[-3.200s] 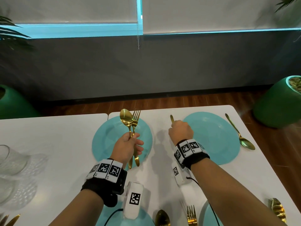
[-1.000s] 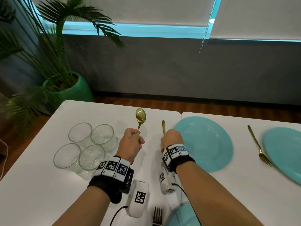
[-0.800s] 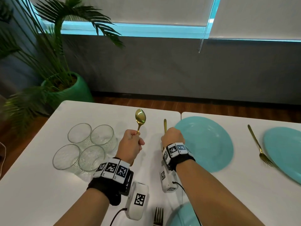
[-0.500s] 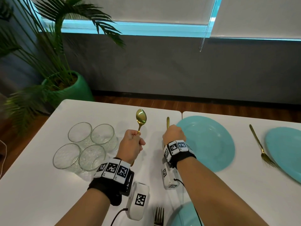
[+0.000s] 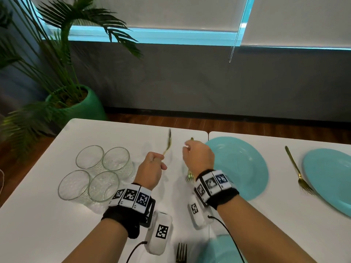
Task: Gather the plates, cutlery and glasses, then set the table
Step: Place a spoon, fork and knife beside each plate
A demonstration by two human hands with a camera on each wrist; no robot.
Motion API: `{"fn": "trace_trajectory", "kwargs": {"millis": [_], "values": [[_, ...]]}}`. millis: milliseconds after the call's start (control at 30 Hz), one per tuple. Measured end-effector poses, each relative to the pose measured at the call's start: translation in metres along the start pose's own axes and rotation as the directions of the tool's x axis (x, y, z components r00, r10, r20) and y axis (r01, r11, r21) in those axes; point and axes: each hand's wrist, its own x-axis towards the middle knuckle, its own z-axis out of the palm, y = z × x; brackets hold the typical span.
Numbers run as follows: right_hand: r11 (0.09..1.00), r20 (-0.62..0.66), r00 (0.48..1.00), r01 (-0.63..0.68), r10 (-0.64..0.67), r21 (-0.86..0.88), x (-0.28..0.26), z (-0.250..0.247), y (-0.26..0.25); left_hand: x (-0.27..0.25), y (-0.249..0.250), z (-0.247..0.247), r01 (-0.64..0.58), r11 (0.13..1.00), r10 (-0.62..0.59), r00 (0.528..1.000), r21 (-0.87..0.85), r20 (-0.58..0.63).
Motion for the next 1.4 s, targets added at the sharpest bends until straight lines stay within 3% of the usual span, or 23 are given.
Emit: {"fn": "trace_trajectory", "kwargs": {"millis": [33,100,133,200,300,400,533,633,700,800,900,967,1033,1100,1167,1233,1400], "values": [[0.973,-0.128,0.966,0.229,-0.225,0.019,-0.008,-0.007,-0.004,-0.001,0.002,0.003,0.012,1.0,-0.012,1.0,0.001,0.025],[0.811,-0.211,0.786,0.578,-0.582,-0.084,-0.023,-0.017,-0.004,-0.004,0.007,0.01,0.008,0.999,-0.011,0.997,0.033,0.074],[0.747,-0.183,0.724,0.653,-0.664,-0.126,-0.03,-0.02,0.0,-0.006,0.011,0.016,-0.026,0.996,0.019,0.995,0.08,0.095],[0.713,-0.085,0.711,0.681,-0.698,-0.164,-0.036,-0.027,0.011,-0.012,0.018,0.027,-0.126,0.967,0.097,0.986,0.22,0.138],[0.757,0.208,0.799,0.602,-0.565,-0.254,-0.041,-0.047,0.027,-0.028,0.028,0.05,-0.259,0.894,0.175,0.953,0.366,0.247],[0.768,0.416,0.8,0.568,-0.432,-0.295,-0.044,-0.058,0.031,-0.035,0.028,0.059,-0.393,0.773,0.242,0.908,0.498,0.341],[0.882,0.454,0.858,0.389,-0.241,-0.267,-0.05,-0.081,0.057,-0.05,0.032,0.088,-0.462,0.775,0.277,0.862,0.432,0.425],[0.948,0.407,0.913,0.153,-0.027,-0.28,-0.049,-0.094,0.086,-0.046,0.031,0.105,-0.495,0.682,0.319,0.864,0.539,0.39],[0.962,0.332,0.927,-0.09,0.176,-0.259,-0.04,-0.104,0.12,-0.045,0.035,0.114,-0.489,0.605,0.383,0.871,0.628,0.309],[0.889,0.286,0.842,-0.441,0.457,-0.123,-0.022,-0.121,0.173,-0.046,0.041,0.124,-0.461,0.654,0.4,0.884,0.6,0.244],[0.792,0.379,0.73,-0.611,0.568,-0.009,-0.014,-0.129,0.218,-0.045,0.043,0.132,-0.435,0.716,0.396,0.897,0.546,0.197],[0.728,0.391,0.687,-0.683,0.612,0.061,-0.009,-0.128,0.235,-0.043,0.042,0.137,-0.413,0.752,0.389,0.907,0.513,0.161],[0.744,0.412,0.653,-0.66,0.635,-0.101,-0.006,-0.124,0.244,-0.041,0.039,0.142,-0.4,0.772,0.381,0.913,0.494,0.144],[0.771,0.41,0.659,-0.595,0.63,-0.228,-0.002,-0.121,0.245,-0.039,0.036,0.144,-0.398,0.777,0.384,0.914,0.488,0.135],[0.797,0.405,0.687,-0.54,0.603,-0.272,0.002,-0.119,0.243,-0.036,0.032,0.145,-0.388,0.782,0.377,0.917,0.488,0.126],[0.771,0.395,0.663,-0.574,0.635,-0.276,0.008,-0.117,0.242,-0.034,0.029,0.146,-0.378,0.786,0.372,0.921,0.49,0.115],[0.739,0.329,0.663,-0.626,0.673,-0.25,0.024,-0.11,0.244,-0.029,0.023,0.145,-0.377,0.781,0.378,0.92,0.497,0.103]]}}
